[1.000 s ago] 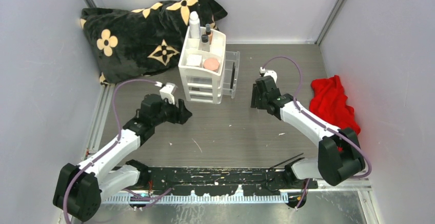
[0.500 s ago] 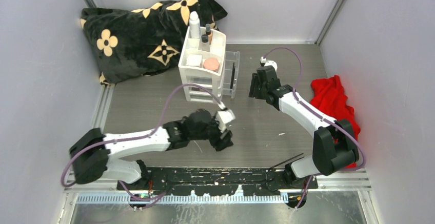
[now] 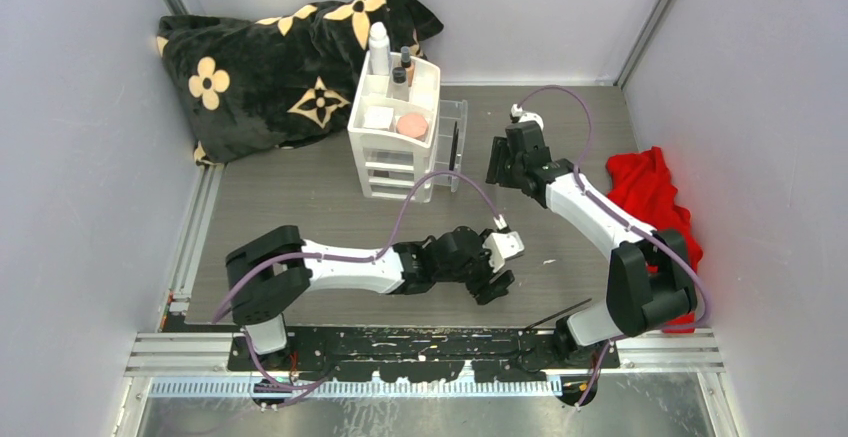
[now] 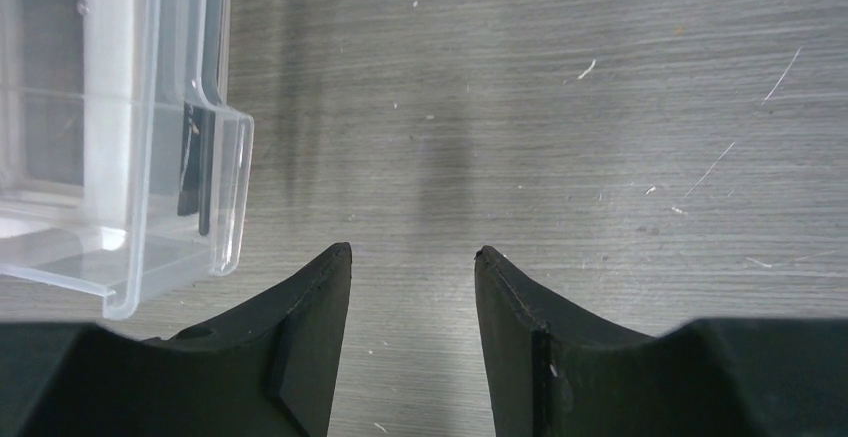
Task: Organize the makeup
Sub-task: Move the makeup brush to the center of the board.
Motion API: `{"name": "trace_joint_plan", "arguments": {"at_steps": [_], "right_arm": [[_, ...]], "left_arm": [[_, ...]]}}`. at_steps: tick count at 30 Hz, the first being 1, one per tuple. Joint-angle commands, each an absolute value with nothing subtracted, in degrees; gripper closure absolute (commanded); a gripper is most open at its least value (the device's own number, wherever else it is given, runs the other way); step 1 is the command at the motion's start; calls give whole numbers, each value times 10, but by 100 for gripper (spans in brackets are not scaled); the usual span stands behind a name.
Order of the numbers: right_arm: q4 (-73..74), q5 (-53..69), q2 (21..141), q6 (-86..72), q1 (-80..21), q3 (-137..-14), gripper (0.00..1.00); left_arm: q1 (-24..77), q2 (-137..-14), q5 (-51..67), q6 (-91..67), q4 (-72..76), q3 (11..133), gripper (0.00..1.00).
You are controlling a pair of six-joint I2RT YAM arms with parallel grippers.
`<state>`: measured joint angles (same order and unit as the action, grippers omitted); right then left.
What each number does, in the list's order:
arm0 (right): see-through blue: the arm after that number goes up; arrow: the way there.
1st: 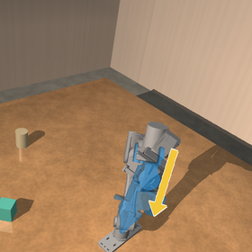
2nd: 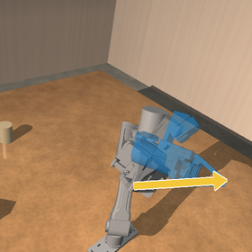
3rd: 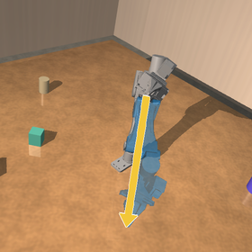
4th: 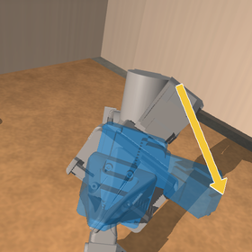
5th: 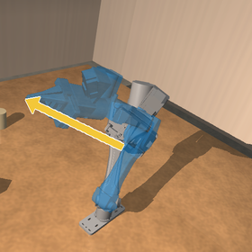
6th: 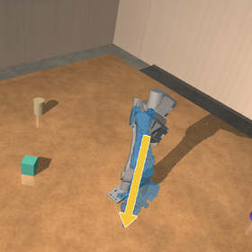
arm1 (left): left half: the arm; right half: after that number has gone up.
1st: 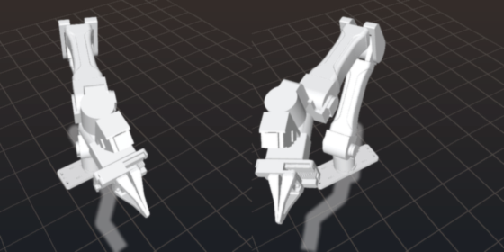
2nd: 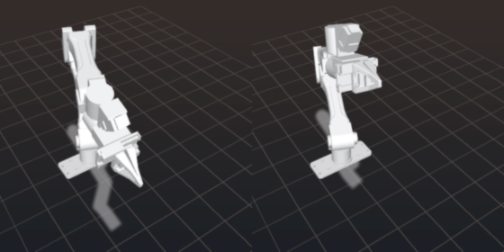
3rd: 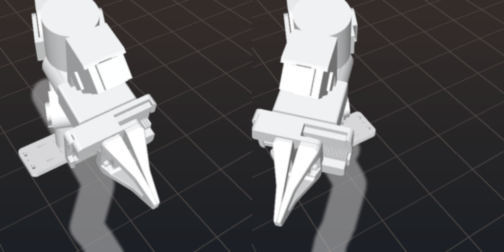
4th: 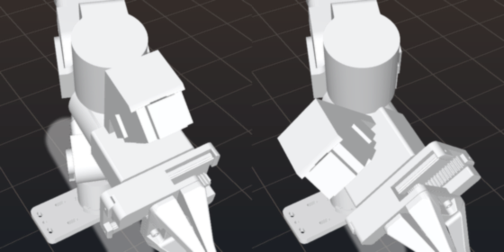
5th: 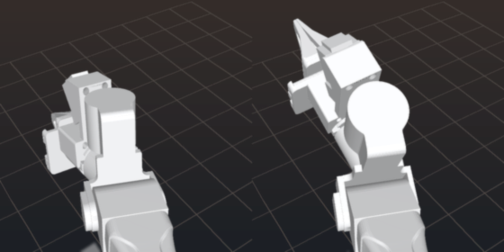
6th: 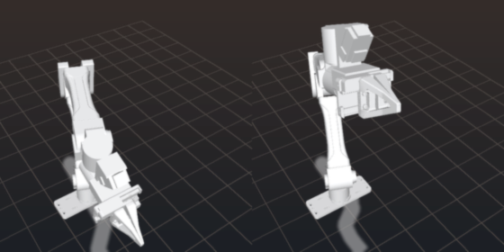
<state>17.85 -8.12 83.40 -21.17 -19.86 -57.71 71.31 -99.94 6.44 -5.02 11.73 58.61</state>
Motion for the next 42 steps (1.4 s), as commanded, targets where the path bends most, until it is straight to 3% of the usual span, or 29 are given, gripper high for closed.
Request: {"name": "trace_joint_plan", "arguments": {"at_steps": [1,19,42], "right_arm": [[161,-74,821,-206,-188,-621,46],[193,-60,807,-176,-151,-673,44],[199,-49,777,-167,-137,-660,44]], "left_arm": [[729,-1034,20,-96,220,621,34],[809,-1138,55,-103,243,700,36],[809,-1223,35,-37,202,762,36]]}}
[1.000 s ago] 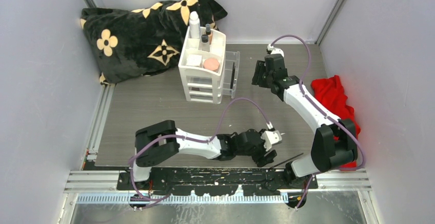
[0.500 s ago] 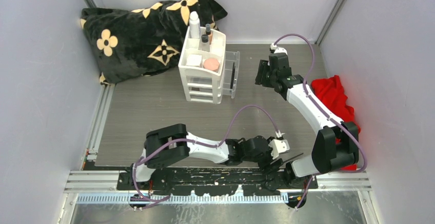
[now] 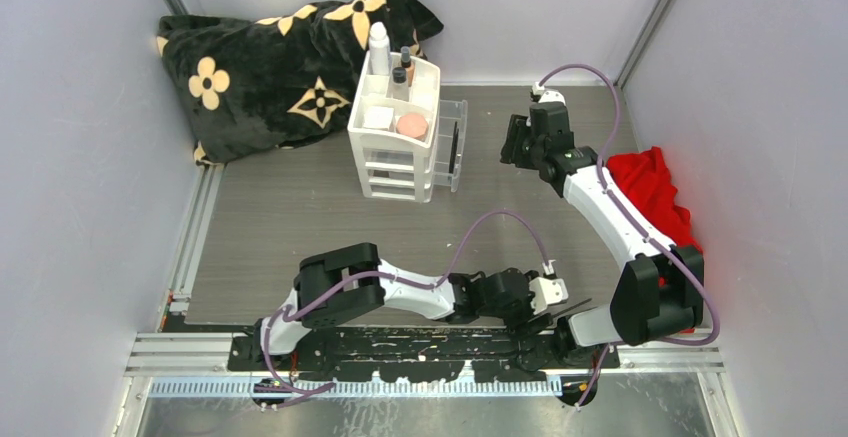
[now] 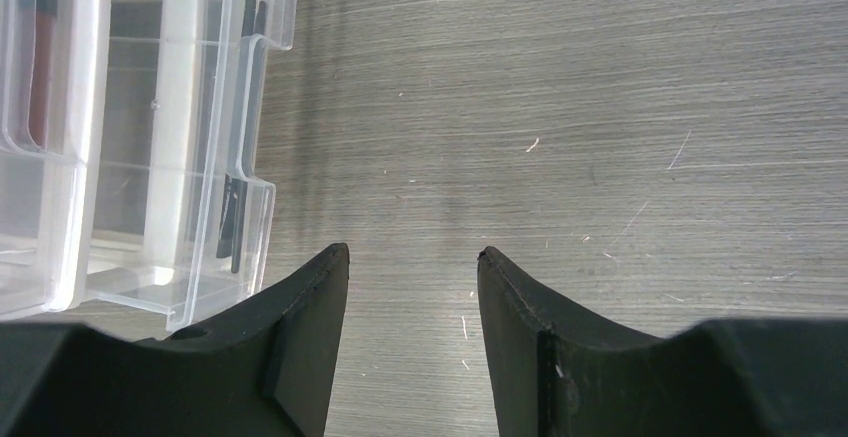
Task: Organize the makeup
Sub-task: Move the makeup brush to the center of the board.
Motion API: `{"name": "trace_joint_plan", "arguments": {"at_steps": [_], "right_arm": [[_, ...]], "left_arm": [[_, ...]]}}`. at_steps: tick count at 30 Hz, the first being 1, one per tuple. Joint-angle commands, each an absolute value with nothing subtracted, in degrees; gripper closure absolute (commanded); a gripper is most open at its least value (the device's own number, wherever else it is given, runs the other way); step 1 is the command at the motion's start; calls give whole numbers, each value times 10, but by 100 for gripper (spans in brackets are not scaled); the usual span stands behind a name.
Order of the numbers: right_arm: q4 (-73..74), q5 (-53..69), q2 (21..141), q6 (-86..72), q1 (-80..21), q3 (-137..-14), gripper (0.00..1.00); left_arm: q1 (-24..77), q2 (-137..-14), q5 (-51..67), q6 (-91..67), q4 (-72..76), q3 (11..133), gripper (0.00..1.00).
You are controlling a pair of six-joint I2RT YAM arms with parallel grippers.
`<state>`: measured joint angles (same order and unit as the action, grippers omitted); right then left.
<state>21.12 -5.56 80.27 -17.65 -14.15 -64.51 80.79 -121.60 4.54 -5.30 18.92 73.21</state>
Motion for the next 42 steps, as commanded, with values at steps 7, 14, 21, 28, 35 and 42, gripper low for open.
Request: {"name": "trace_joint_plan", "arguments": {"at_steps": [7,14,21,28,35,42], "right_arm": [[200,-47,772,-164,-133,-657,44],[203,-44,766,-161,-126,-654,44],[201,-37,763,-162,-122,-652,44],[205,-39,760,-158,-116,-653,44],[206,-39,757,-156,-112,-651,44],[202,-37,754,-156,-108,-646,44]], "left_arm": [[809,-1245,28,-22,177,786,36],[808,-1256,18,-11,154,786,43],[799,-1249,8,-14,144,759,48],[796,-1256,2,-13,148,731,60],[790,-1269,-2,0,142,719,68],[783,-1275,-23,10,107,715,100]]}}
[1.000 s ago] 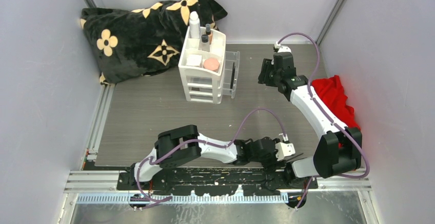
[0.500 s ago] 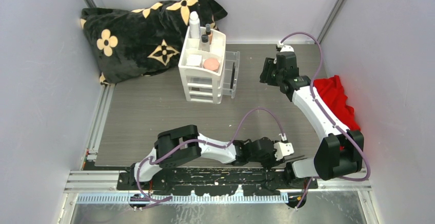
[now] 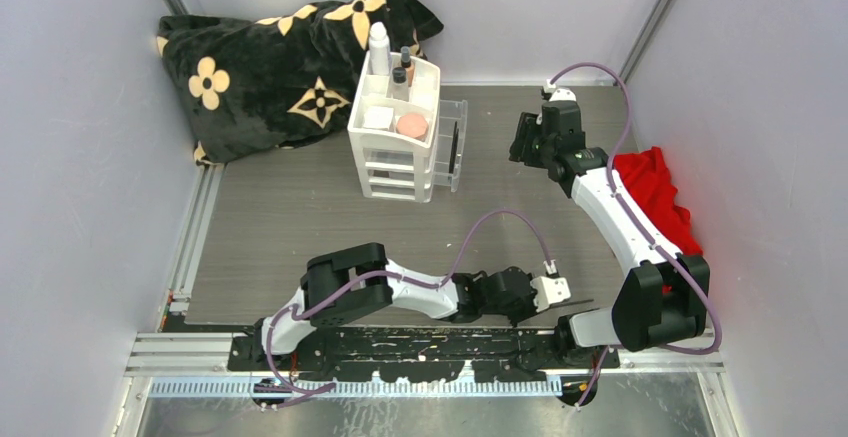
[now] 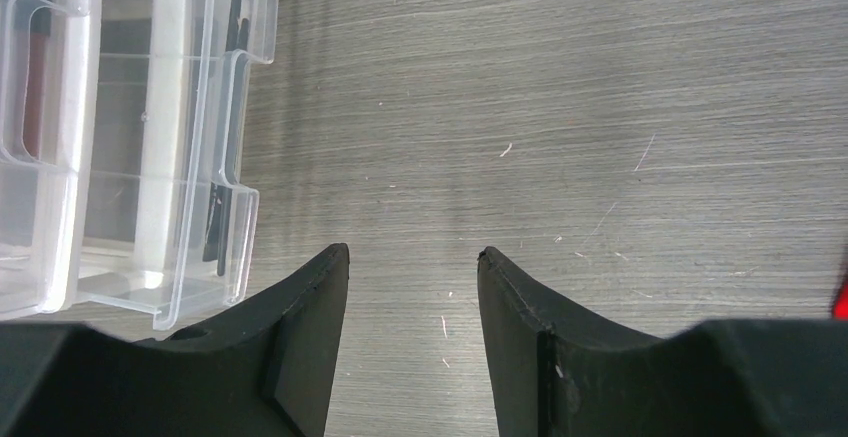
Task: Organize the makeup
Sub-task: Move the makeup brush to the center of the board.
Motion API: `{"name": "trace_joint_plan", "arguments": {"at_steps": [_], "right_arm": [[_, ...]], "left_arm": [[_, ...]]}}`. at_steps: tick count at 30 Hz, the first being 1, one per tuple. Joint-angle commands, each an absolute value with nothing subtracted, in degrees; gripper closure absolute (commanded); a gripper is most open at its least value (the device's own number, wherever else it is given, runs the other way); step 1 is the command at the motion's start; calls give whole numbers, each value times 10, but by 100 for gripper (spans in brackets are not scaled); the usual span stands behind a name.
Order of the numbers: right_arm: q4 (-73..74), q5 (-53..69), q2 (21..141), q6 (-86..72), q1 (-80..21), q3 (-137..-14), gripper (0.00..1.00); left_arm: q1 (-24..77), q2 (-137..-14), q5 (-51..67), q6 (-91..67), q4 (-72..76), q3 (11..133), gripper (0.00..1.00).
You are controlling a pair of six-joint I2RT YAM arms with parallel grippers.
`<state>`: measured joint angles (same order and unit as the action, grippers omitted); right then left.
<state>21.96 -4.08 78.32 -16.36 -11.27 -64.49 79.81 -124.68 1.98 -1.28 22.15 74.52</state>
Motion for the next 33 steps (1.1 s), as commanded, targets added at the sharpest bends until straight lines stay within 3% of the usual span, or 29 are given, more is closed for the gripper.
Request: {"name": "trace_joint_plan", "arguments": {"at_steps": [1,28,31,33], "right_arm": [[202,-37,755,-156,-107,-646,44],[182,-14,755,-163,-86,-622,44],[183,-12,755,-163,-87,-623,44],[184,-14,754,-162,-86,-624,44]], "left_arm": [[780,-1272,-25,9,101,712,100],[664,-1176,-143,-141,44,551,100],[663,-1172,-138,-128,-9,574,80],[664,-1165,-121,-117,-49,595,77]]}}
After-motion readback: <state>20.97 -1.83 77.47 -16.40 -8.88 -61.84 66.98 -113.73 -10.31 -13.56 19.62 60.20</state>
